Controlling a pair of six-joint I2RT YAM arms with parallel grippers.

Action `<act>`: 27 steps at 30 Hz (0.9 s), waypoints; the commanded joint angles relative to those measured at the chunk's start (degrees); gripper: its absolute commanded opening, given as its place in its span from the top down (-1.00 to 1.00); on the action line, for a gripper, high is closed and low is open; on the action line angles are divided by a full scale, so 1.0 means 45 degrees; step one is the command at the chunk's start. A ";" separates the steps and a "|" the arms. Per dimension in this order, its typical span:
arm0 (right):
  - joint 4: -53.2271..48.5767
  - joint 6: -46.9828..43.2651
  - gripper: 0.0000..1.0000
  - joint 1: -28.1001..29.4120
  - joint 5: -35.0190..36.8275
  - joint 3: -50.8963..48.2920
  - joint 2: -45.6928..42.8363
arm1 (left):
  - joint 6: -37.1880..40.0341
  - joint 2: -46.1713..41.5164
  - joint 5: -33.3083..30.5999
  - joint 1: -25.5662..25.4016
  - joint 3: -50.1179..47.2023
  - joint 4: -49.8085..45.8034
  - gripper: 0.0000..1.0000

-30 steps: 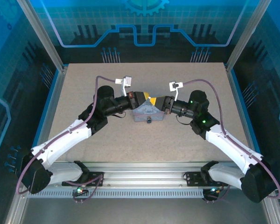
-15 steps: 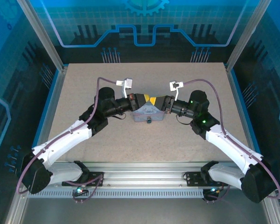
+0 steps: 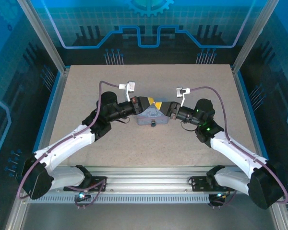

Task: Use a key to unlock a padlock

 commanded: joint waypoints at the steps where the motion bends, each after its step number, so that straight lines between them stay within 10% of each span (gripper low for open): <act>1: 0.1000 0.0267 0.45 0.0065 0.0233 -0.0052 -0.0378 | -0.0232 -0.0248 -0.0031 -0.0019 -0.0166 0.0672 1.00; 17: 0.1280 0.0404 0.46 0.0297 0.0031 0.0149 0.0001 | -0.0265 -0.0180 -0.0104 -0.0033 -0.0212 0.0847 1.00; 27: 0.1128 0.0307 0.93 0.0279 0.0205 0.0105 -0.0109 | -0.0277 -0.0219 -0.0129 -0.0032 -0.0263 0.0886 1.00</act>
